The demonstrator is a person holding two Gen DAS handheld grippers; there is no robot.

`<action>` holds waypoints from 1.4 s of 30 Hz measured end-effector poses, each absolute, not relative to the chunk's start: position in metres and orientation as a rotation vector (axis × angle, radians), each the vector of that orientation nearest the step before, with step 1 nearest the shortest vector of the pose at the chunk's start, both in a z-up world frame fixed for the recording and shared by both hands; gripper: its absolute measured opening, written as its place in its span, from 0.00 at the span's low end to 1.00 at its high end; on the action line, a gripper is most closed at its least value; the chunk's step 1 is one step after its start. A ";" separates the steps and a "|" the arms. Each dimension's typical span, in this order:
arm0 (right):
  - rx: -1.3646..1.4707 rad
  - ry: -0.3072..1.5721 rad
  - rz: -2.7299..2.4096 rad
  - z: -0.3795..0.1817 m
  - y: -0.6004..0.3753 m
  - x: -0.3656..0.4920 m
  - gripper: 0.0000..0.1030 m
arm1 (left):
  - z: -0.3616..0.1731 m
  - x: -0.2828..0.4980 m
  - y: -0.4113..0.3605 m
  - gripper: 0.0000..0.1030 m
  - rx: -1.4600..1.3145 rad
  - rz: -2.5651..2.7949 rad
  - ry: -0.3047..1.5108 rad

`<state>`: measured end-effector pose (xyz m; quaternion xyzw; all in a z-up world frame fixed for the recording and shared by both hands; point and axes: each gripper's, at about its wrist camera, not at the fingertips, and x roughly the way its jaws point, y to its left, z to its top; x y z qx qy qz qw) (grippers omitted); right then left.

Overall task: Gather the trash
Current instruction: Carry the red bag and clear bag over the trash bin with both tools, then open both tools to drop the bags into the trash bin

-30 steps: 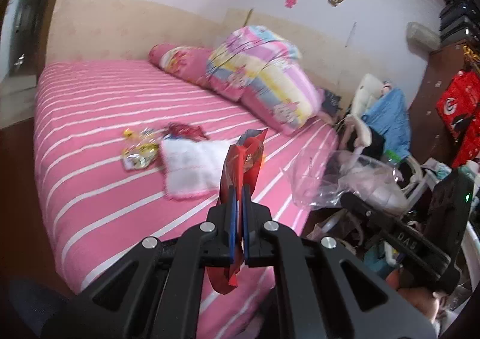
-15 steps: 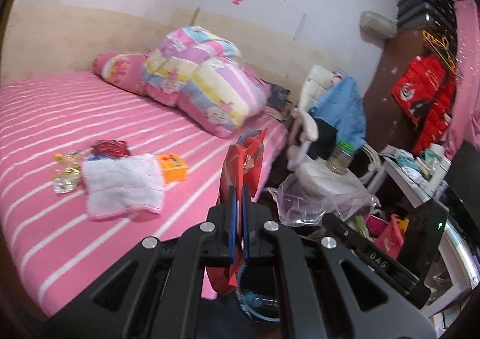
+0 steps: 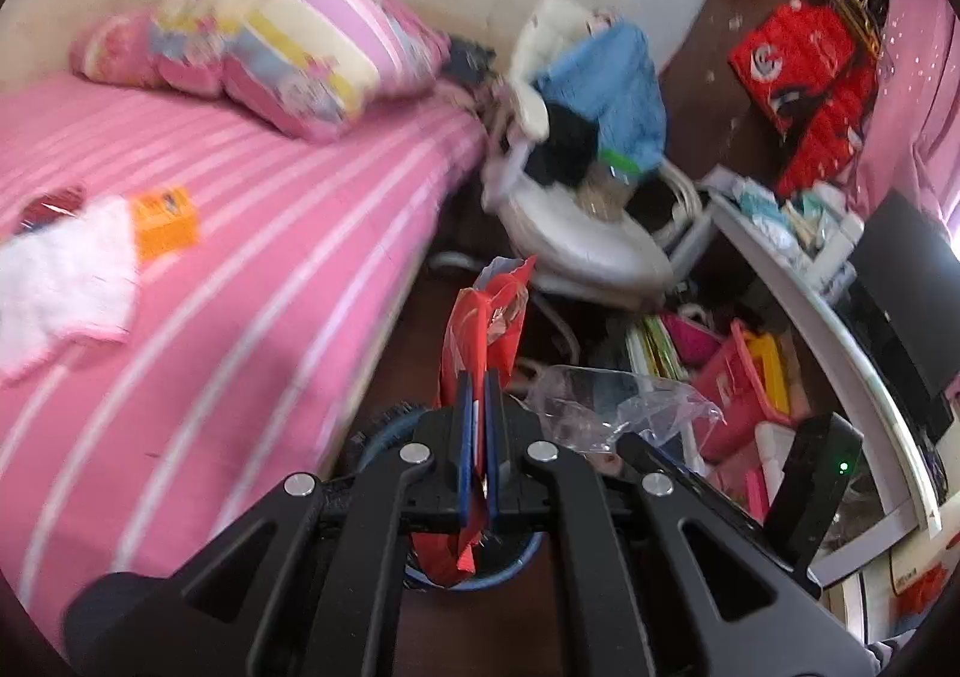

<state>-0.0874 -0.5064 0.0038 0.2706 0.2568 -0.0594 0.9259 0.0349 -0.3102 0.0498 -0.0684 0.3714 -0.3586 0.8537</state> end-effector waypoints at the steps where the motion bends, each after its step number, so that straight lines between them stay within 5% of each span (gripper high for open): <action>1: 0.558 0.537 -0.135 -0.003 -0.511 -0.090 0.13 | 0.040 0.040 -0.323 0.03 -0.134 -0.768 0.814; 24: 0.578 0.803 -0.272 -0.111 -0.544 -0.051 0.13 | -0.118 0.125 -0.443 0.08 0.057 -0.785 1.244; 26: 0.577 0.817 -0.273 -0.115 -0.542 -0.046 0.13 | -0.119 0.128 -0.444 0.16 0.077 -0.756 1.237; 28: 0.577 0.832 -0.272 -0.120 -0.542 -0.042 0.13 | -0.114 0.130 -0.441 0.52 0.060 -0.751 1.218; 30: 0.576 0.857 -0.263 -0.126 -0.540 -0.037 0.20 | -0.107 0.130 -0.437 0.65 0.049 -0.744 1.184; 32: 0.578 0.880 -0.271 -0.132 -0.539 -0.034 0.48 | -0.103 0.131 -0.434 0.67 0.032 -0.746 1.176; 35: 0.577 0.874 -0.307 -0.133 -0.537 -0.036 0.76 | -0.100 0.135 -0.424 0.67 0.001 -0.721 1.173; 42: 0.552 0.855 -0.307 -0.116 -0.529 -0.045 0.82 | -0.083 0.137 -0.398 0.70 -0.100 -0.684 1.137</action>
